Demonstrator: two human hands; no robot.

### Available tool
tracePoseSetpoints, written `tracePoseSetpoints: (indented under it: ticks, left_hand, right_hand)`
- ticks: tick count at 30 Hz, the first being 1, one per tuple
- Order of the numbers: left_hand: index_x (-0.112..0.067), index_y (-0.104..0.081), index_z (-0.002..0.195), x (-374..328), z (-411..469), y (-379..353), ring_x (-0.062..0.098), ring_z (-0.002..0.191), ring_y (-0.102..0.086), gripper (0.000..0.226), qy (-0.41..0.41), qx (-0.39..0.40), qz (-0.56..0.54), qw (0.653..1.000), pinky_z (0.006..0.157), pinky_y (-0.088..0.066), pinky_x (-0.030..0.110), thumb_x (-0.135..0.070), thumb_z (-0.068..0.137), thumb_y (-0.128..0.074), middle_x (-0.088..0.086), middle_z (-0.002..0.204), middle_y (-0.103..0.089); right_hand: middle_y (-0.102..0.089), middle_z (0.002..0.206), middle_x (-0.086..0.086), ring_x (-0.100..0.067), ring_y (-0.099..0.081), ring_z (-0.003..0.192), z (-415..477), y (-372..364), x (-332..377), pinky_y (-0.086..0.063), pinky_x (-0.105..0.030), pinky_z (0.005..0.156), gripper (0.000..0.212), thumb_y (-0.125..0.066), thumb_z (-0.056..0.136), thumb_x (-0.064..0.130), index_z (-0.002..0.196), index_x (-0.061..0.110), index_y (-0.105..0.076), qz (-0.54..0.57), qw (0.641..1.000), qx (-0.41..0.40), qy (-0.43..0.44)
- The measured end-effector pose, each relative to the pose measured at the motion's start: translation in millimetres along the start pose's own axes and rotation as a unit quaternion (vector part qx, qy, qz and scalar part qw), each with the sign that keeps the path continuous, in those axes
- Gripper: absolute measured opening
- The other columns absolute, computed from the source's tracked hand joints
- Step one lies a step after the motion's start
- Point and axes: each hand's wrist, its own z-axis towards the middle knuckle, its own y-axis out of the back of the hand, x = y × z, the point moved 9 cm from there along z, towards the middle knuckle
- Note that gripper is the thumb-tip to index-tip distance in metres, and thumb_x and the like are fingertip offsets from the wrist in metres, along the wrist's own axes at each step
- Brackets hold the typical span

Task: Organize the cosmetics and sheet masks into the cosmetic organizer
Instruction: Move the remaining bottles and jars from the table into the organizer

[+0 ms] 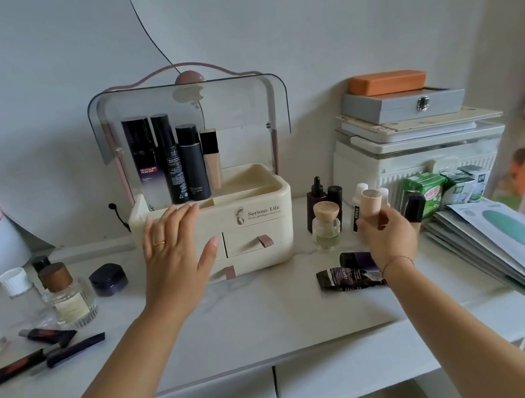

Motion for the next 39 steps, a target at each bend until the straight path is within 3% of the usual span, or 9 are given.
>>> tracePoseSetpoints:
  ticks: [3, 6, 10, 13, 19, 24, 28, 34, 39]
  left_hand:
    - [-0.014, -0.037, 0.138, 0, 0, 1, 0.019, 0.136, -0.024, 0.058, 0.001, -0.003, -0.006, 1.000, 0.116, -0.005, 0.040, -0.045, 0.090, -0.033, 0.003, 0.143, -0.040]
    - [-0.015, -0.039, 0.137, 1, 1, 1, 0.019, 0.135, -0.026, 0.057, 0.009, -0.008, -0.013, 1.000, 0.116, -0.006, 0.040, -0.046, 0.090, -0.034, 0.002, 0.141, -0.041]
    - [-0.014, -0.044, 0.133, 2, 5, 1, 0.021, 0.129, -0.029, 0.055, 0.013, -0.012, -0.015, 1.000, 0.114, -0.014, 0.045, -0.048, 0.090, -0.033, 0.003, 0.135, -0.047]
    - [-0.015, -0.045, 0.132, 2, 5, 4, 0.023, 0.126, -0.026, 0.054, 0.013, -0.016, -0.022, 1.000, 0.112, -0.011, 0.040, -0.047, 0.091, -0.032, 0.003, 0.132, -0.049]
    - [-0.019, -0.038, 0.138, 4, 3, 3, 0.014, 0.134, -0.021, 0.056, 0.005, -0.005, -0.037, 0.999, 0.113, 0.004, 0.028, -0.052, 0.094, -0.024, -0.003, 0.140, -0.043]
    - [-0.019, -0.037, 0.138, 6, 3, 1, 0.012, 0.136, -0.023, 0.055, 0.003, -0.003, -0.039, 0.999, 0.116, 0.002, 0.032, -0.051, 0.095, -0.023, -0.004, 0.139, -0.044]
    - [-0.019, -0.037, 0.138, 7, 3, -1, 0.012, 0.136, -0.025, 0.054, 0.002, -0.002, -0.034, 0.999, 0.116, 0.000, 0.034, -0.049, 0.095, -0.025, -0.004, 0.138, -0.045]
    - [-0.019, -0.037, 0.138, 6, 3, -1, 0.013, 0.136, -0.024, 0.053, -0.004, 0.001, -0.036, 0.999, 0.116, 0.000, 0.034, -0.047, 0.095, -0.025, -0.004, 0.138, -0.044]
    - [-0.017, -0.039, 0.136, 6, 4, 3, 0.015, 0.132, -0.024, 0.051, -0.008, -0.016, -0.031, 0.999, 0.116, -0.002, 0.034, -0.043, 0.093, -0.033, -0.001, 0.136, -0.045]
  right_hand:
    - [-0.065, 0.097, -0.002, -0.021, -0.059, 0.086, -16, 19, 20, -0.046, -0.034, 0.073, 0.023, -0.068, 0.082, 0.029, 0.098, 0.013, -0.061, 0.030, 0.997, -0.048, 0.051]
    - [-0.065, 0.097, 0.003, -0.011, -0.063, 0.085, -46, 43, 77, -0.047, -0.017, 0.074, 0.029, -0.071, 0.079, 0.027, 0.104, 0.015, -0.062, 0.142, 0.971, -0.088, 0.172]
    - [-0.067, 0.096, 0.006, -0.001, -0.065, 0.087, -70, 19, 171, -0.050, -0.009, 0.076, 0.024, -0.070, 0.078, 0.028, 0.101, 0.026, -0.061, 0.229, 0.931, 0.053, 0.279]
    - [-0.067, 0.091, 0.009, -0.001, -0.063, 0.085, -65, -36, 219, -0.051, -0.009, 0.071, 0.020, -0.069, 0.083, 0.021, 0.102, 0.017, -0.064, 0.200, 0.922, 0.171, 0.283]
    - [-0.061, 0.077, 0.002, -0.010, -0.055, 0.066, -10, -126, 233, -0.047, -0.022, 0.060, 0.012, -0.067, 0.082, 0.022, 0.082, 0.012, -0.061, 0.088, 0.957, 0.224, 0.163]
    - [-0.054, 0.077, -0.011, -0.020, -0.053, 0.073, 4, -167, 225, -0.053, -0.043, 0.086, 0.016, -0.058, 0.083, 0.018, 0.075, 0.004, -0.057, 0.024, 0.957, 0.270, 0.101]
    - [-0.065, 0.087, -0.014, -0.027, -0.062, 0.082, 5, -176, 228, -0.052, -0.050, 0.088, 0.030, -0.058, 0.086, 0.018, 0.102, -0.007, -0.065, 0.030, 0.954, 0.279, 0.103]
    - [-0.061, 0.123, -0.015, -0.028, -0.059, 0.111, -3, -156, 229, -0.046, -0.028, 0.089, 0.045, -0.061, 0.088, 0.021, 0.128, 0.002, -0.051, -0.046, 0.953, 0.261, 0.150]
    - [-0.065, 0.099, 0.007, 0.000, -0.062, 0.090, -44, -45, 191, -0.046, -0.007, 0.079, 0.029, -0.065, 0.085, 0.024, 0.113, 0.019, -0.059, 0.148, 0.950, 0.100, 0.254]
